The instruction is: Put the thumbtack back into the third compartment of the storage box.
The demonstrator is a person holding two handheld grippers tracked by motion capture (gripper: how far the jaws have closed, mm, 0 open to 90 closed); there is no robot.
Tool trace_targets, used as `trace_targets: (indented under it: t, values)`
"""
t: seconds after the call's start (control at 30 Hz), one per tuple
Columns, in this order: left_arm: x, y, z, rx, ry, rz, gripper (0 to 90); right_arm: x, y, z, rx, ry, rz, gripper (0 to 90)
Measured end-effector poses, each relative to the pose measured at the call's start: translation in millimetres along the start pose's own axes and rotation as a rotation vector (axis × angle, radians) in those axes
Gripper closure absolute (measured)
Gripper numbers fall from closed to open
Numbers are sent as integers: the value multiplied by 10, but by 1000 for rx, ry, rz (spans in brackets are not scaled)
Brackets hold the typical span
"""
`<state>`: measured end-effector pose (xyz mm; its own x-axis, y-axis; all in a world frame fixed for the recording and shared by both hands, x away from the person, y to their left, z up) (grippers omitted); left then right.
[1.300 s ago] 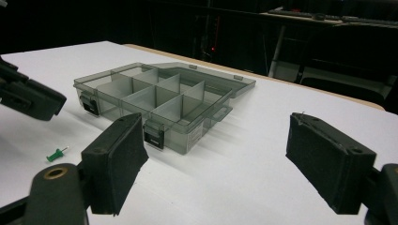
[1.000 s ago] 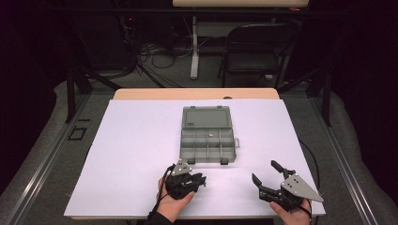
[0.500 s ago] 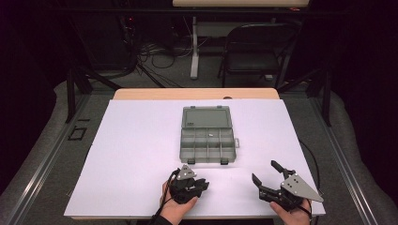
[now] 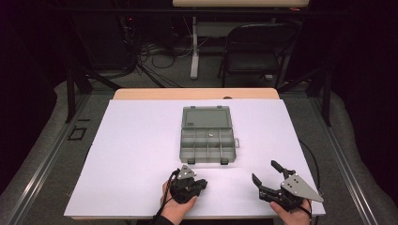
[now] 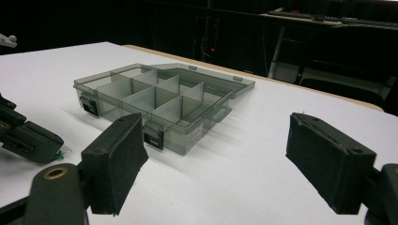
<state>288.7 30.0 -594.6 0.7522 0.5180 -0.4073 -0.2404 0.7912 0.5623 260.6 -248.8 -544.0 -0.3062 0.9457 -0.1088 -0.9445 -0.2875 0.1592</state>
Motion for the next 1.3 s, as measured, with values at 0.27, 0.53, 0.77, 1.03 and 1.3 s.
trace_targets:
  t: [0.27, 0.53, 0.77, 1.03, 1.3]
  values:
    - [-1, 1, 2, 0, -1, -1, 851, 1, -1, -1, 1, 0, 0, 190]
    - [-3, 32, 34, -8, 0, -5, 857, 0, -1, -1, 0, 0, 0, 190]
    - [31, 71, 71, -10, 0, -1, 900, 2, -1, -2, 2, 2, 1, 190]
    - [65, 125, 103, -33, 0, 16, 900, 3, -2, -3, 2, 2, 0, 190]
    - [170, 94, 219, -25, -69, 40, 730, 7, -5, -3, 1, 1, 2, 190]
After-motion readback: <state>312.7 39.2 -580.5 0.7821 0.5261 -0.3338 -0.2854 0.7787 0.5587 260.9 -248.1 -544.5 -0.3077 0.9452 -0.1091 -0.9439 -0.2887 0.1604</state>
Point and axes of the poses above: each handheld gripper's, and its own axes: y roughly backward along the jaws, z roughly out of its top, x roughly to its left, the point moved 4 cm from there along -y, roughly forward along the jaws, and after that the axes turned 11 degrees about -z, right-handed, at the moved point
